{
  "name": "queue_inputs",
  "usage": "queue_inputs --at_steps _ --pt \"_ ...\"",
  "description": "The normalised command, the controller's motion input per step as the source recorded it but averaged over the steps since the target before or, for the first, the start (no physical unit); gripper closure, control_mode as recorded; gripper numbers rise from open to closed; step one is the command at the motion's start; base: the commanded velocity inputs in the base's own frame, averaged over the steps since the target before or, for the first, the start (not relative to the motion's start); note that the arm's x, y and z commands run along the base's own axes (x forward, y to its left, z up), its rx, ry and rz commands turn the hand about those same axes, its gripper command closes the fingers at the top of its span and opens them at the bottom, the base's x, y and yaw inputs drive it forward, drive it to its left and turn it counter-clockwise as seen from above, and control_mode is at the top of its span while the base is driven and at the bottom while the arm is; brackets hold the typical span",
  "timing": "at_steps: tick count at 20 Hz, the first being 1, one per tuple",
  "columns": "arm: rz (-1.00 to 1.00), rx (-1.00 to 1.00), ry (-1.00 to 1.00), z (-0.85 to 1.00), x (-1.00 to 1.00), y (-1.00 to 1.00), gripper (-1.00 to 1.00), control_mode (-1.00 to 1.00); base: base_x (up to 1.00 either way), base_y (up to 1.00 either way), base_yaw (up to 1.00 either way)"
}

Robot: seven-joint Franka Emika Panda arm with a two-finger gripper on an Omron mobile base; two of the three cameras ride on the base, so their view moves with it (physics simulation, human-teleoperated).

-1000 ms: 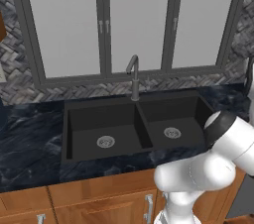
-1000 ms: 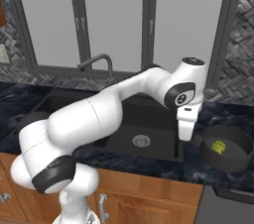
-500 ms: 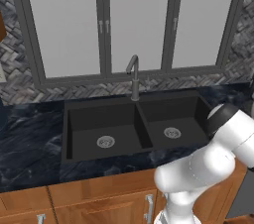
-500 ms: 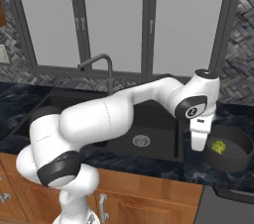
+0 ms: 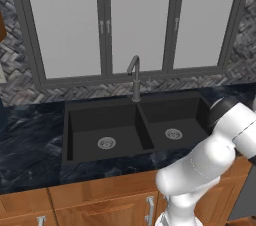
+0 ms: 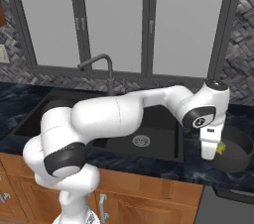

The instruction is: Dump the broccoli from the pot into the sink. Then turn on the water and wash the broccoli. Then turn off the water and put the broccoli back in the pot.

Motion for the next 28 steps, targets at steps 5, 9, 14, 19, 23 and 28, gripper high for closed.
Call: queue_inputs --at_steps 5,9,14,19,23,28 --pt "0.0 0.0 0.0 -0.21 0.02 -0.19 -1.0 -1.0 0.0 0.0 0.0" --pt "0.0 0.0 0.0 -0.19 0.07 -0.18 -1.0 -1.0 0.0 0.0 0.0" --pt "0.0 0.0 0.0 -0.18 0.14 -0.17 -1.0 -1.0 0.0 0.0 0.0" --pt "0.0 0.0 0.0 -0.16 0.13 -0.15 -1.0 -1.0 0.0 0.0 0.0" --pt "0.0 0.0 0.0 -0.14 0.14 -0.17 -1.0 -1.0 0.0 0.0 0.0" --pt "0.0 0.0 0.0 -0.1 0.16 -0.18 -1.0 -1.0 0.0 0.0 0.0"
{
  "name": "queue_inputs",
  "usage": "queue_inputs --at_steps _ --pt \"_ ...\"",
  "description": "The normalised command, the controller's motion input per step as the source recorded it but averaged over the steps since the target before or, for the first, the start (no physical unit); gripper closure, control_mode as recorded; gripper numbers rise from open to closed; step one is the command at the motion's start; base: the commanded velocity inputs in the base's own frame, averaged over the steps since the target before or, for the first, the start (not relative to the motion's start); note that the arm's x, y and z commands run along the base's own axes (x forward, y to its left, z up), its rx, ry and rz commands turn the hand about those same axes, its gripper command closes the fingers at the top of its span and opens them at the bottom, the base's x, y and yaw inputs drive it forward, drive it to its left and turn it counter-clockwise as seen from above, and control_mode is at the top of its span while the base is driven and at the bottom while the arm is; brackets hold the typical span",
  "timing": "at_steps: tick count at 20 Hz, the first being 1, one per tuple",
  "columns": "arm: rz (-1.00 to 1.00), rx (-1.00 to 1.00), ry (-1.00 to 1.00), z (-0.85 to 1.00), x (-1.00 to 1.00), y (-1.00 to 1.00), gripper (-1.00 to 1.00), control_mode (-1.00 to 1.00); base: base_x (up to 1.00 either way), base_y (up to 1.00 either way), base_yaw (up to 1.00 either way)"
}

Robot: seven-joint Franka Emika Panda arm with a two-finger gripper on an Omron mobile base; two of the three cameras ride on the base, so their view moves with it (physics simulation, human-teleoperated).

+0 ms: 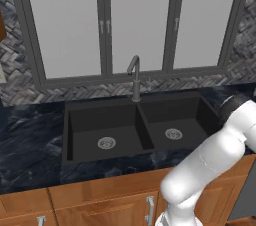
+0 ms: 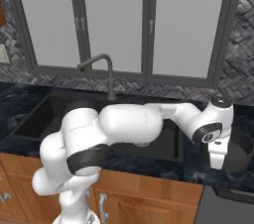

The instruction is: Dump the broccoli from the pot into the sink. Then turn on the water and wash the broccoli. Then turn off the water and put the broccoli back in the pot.

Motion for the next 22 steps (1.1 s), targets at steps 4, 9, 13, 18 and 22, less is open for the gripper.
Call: queue_inputs --at_steps 4,9,13,18,22 --pt "0.0 0.0 0.0 -0.06 0.14 -0.19 -1.0 -1.0 0.0 0.0 0.0" --pt "0.0 0.0 0.0 -0.06 0.08 -0.14 -1.0 -1.0 0.0 0.0 0.0" --pt "0.0 0.0 0.0 -0.12 0.05 -0.07 -1.0 -1.0 0.0 0.0 0.0" --pt "0.0 0.0 0.0 -0.14 0.09 -0.03 -1.0 -1.0 0.0 0.0 0.0" --pt "0.0 0.0 0.0 -0.17 0.11 -0.02 -1.0 -1.0 0.0 0.0 0.0"
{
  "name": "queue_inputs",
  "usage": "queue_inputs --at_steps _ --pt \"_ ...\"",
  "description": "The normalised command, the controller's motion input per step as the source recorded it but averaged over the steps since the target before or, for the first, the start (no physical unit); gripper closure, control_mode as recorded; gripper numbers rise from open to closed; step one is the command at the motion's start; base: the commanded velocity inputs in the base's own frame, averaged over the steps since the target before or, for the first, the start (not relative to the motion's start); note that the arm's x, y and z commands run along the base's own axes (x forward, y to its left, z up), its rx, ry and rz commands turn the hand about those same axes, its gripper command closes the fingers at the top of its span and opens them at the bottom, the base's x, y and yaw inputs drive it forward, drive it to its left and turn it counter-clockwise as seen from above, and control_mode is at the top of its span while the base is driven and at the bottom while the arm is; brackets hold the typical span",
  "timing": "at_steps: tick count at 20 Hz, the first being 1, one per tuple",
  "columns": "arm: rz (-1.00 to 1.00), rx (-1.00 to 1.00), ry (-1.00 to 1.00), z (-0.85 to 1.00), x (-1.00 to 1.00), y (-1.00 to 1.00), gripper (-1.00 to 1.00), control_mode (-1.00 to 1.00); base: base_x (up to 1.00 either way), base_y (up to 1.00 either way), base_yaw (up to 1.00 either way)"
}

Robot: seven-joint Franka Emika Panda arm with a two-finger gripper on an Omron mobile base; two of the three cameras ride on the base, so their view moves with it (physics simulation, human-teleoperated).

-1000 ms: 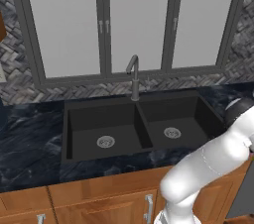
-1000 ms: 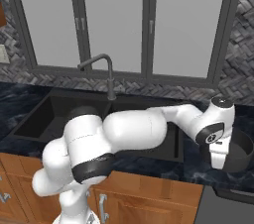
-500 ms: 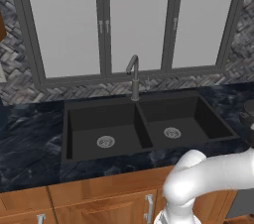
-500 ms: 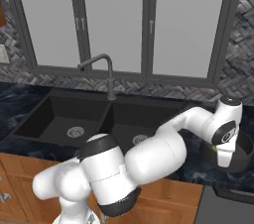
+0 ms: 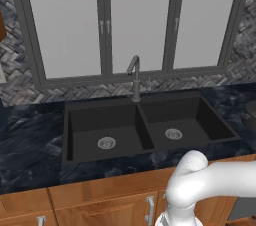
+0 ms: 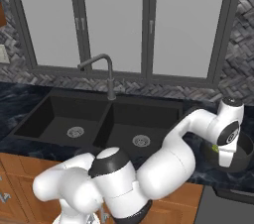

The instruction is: Dump the broccoli from the pot into the sink. Then turn on the water and wash the broccoli. Then turn off the water and put the broccoli back in the pot.

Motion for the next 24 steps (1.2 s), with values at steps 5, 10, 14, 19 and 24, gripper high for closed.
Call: queue_inputs --at_steps 5,10,14,19,24 --pt "0.0 0.0 0.0 -0.17 0.07 -0.03 -1.0 -1.0 0.0 0.0 0.0" --pt "0.0 0.0 0.0 -0.16 0.0 -0.06 -1.0 -1.0 0.0 0.0 0.0" --pt "0.0 0.0 0.0 -0.2 0.03 -0.01 -1.0 -1.0 0.0 0.0 0.0" --pt "0.0 0.0 0.0 -0.19 0.15 0.0 -1.0 -1.0 0.0 0.0 0.0" --pt "0.0 0.0 0.0 -0.17 0.18 -0.04 -1.0 -1.0 0.0 0.0 0.0"
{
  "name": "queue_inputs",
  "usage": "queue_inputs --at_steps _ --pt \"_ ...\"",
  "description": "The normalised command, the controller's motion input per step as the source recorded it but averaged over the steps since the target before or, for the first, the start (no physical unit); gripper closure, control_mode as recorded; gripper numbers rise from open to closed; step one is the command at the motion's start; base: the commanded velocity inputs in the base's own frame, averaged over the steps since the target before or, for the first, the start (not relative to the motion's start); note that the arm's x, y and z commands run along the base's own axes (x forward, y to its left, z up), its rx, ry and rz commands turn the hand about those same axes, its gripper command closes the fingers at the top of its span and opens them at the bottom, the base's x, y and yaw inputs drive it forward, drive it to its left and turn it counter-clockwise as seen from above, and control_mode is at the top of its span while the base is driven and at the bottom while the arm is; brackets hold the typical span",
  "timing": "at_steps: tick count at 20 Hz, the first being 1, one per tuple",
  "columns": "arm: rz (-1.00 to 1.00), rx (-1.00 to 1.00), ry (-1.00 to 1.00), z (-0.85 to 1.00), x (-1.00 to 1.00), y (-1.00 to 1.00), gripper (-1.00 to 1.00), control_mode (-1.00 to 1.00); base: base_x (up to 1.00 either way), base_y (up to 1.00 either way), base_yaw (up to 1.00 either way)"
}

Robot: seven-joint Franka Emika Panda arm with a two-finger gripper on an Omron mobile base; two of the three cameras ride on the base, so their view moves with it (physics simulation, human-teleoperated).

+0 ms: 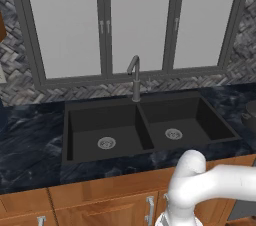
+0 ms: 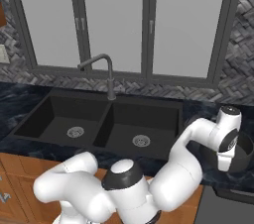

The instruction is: Dump the broccoli from the pot into the sink. Then turn on the water and wash the broccoli. Then turn off the water and put the broccoli back in the pot.

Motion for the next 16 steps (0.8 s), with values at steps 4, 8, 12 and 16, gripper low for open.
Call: queue_inputs --at_steps 4,8,12,16 --pt "0.0 0.0 0.0 -0.17 0.14 -0.07 -1.0 -1.0 0.0 0.0 0.0" --pt "0.0 0.0 0.0 -0.18 0.12 0.0 1.0 -1.0 0.0 0.0 0.0" --pt "0.0 -0.01 0.0 -0.32 0.04 0.0 1.0 -1.0 0.0 0.0 0.0" --pt "0.0 -0.07 0.02 -0.43 0.0 0.0 1.0 -1.0 0.0 0.0 0.0"
